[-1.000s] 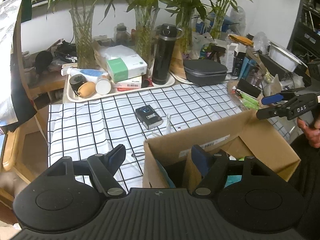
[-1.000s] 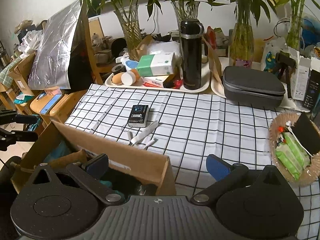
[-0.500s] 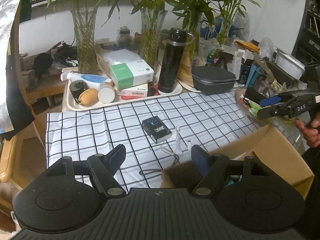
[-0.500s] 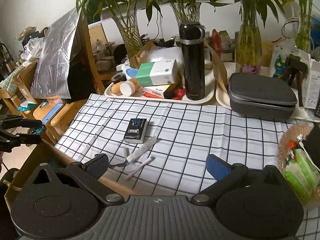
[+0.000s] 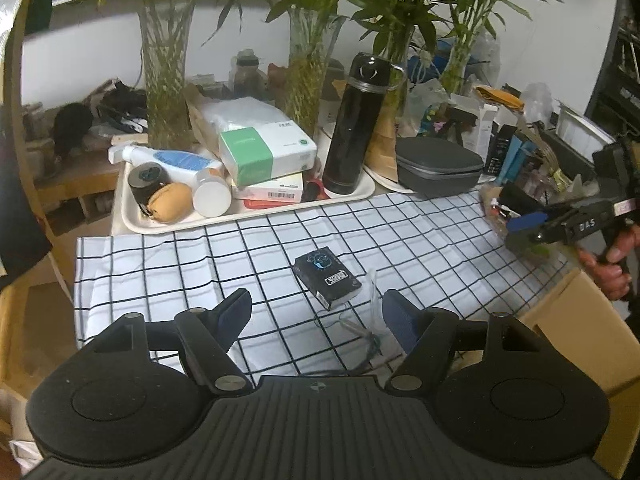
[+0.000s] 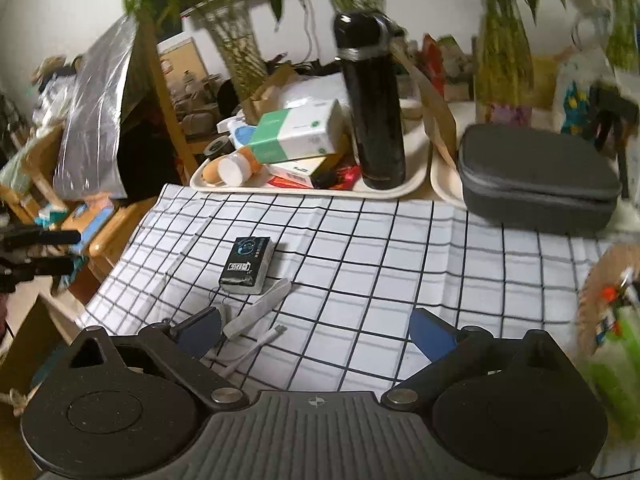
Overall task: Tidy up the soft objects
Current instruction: 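Close the left gripper on the small black box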
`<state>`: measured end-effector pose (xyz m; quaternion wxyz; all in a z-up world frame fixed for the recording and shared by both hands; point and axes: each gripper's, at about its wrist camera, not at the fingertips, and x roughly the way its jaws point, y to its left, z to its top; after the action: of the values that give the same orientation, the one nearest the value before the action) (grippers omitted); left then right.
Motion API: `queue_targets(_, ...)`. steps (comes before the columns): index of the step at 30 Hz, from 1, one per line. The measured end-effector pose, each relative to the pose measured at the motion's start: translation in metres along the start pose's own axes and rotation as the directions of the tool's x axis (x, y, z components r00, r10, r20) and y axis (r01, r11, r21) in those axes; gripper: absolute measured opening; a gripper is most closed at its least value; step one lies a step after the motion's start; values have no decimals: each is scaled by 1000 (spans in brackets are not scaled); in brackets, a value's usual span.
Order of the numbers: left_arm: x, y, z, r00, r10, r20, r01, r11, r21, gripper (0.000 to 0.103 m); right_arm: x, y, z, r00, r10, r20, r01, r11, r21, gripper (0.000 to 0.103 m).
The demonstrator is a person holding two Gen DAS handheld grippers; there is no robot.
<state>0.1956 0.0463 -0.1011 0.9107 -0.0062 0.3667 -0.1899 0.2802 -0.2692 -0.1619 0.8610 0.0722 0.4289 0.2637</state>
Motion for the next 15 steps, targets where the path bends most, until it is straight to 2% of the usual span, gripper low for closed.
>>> queue_targets(2, 8, 3, 1, 1000, -12, -6, 12, 1000, 5, 72, 8, -7, -1, 1000, 6, -8, -6, 1000, 22, 96)
queue_targets(9, 53, 7, 5, 997, -51, -50, 54, 997, 60, 72, 23, -9, 0, 999, -20, -36, 20, 1000, -17, 96)
queue_targets(15, 102, 13, 7, 984, -121, -133, 130, 990, 62, 72, 25, -10, -1, 999, -28, -38, 27, 999, -17, 96)
